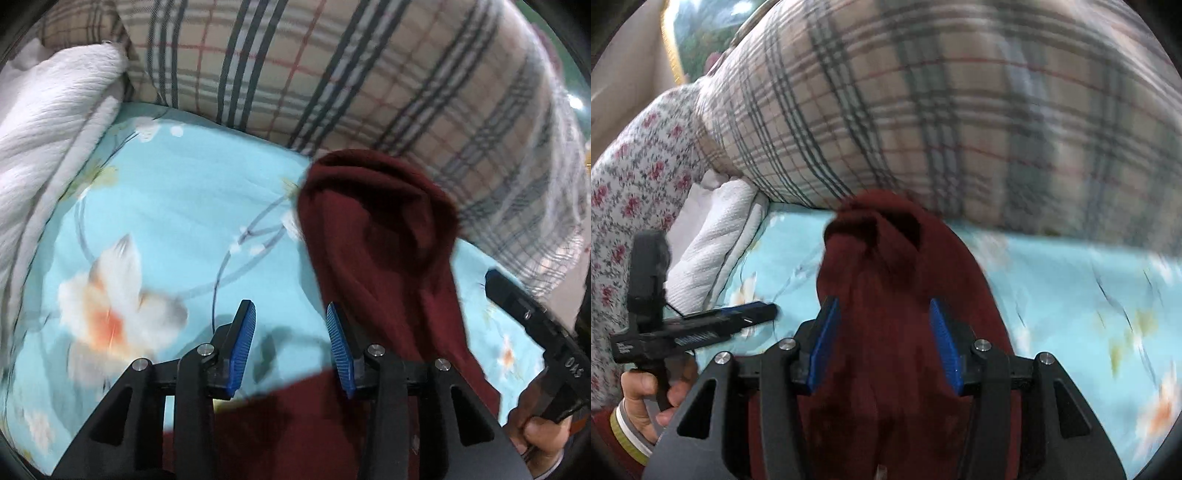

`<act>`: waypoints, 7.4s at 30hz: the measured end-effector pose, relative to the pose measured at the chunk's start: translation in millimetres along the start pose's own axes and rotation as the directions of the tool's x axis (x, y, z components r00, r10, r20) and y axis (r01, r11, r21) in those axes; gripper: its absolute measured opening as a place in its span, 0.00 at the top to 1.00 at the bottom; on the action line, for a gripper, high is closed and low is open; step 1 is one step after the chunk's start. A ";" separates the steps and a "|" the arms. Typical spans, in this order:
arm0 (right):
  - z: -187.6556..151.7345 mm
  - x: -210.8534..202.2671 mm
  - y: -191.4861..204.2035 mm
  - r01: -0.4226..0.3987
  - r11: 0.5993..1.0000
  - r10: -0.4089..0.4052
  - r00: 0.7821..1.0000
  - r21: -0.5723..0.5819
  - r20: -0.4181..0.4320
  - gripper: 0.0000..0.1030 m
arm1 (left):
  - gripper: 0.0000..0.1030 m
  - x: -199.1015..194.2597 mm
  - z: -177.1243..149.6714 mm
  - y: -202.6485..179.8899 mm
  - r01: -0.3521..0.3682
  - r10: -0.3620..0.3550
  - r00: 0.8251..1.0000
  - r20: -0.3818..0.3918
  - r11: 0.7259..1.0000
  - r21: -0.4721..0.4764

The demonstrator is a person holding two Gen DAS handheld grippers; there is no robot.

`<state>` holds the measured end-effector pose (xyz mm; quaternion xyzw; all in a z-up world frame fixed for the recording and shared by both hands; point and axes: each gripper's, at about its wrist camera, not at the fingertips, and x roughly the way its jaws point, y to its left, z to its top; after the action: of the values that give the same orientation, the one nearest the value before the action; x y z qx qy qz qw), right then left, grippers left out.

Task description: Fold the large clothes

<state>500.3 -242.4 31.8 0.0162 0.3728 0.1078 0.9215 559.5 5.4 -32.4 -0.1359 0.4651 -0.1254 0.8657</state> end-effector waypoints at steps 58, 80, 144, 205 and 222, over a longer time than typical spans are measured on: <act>-260.7 -189.6 -5.6 -0.165 0.919 0.175 0.985 0.359 0.006 0.43 | 0.54 -125.6 -250.7 22.4 0.228 -0.227 0.973 -0.035 0.973 0.025; -223.7 -145.1 -68.5 0.091 0.875 -0.074 0.996 0.475 -0.054 0.92 | 0.90 -67.7 -222.6 -48.9 0.063 -0.050 0.997 -0.064 0.969 0.238; -446.5 -312.8 1.5 -0.252 0.804 0.298 0.954 0.539 0.001 0.53 | 0.40 -231.7 -422.8 72.7 0.341 -0.321 0.933 -0.161 0.932 0.123; -230.6 -193.6 -124.6 -0.138 0.817 0.074 0.988 0.560 0.135 0.80 | 0.81 -121.0 -192.6 23.2 0.289 -0.289 0.957 -0.004 0.957 0.027; -178.3 -108.9 -117.7 0.103 0.897 -0.079 0.994 0.430 -0.075 0.80 | 0.92 -49.2 -131.8 -26.0 0.159 -0.145 0.986 -0.087 0.971 0.176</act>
<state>323.0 -389.3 -35.4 0.2003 0.4132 -0.0206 0.8881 420.1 -17.6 -55.2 -0.0864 0.4714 -0.2385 0.8446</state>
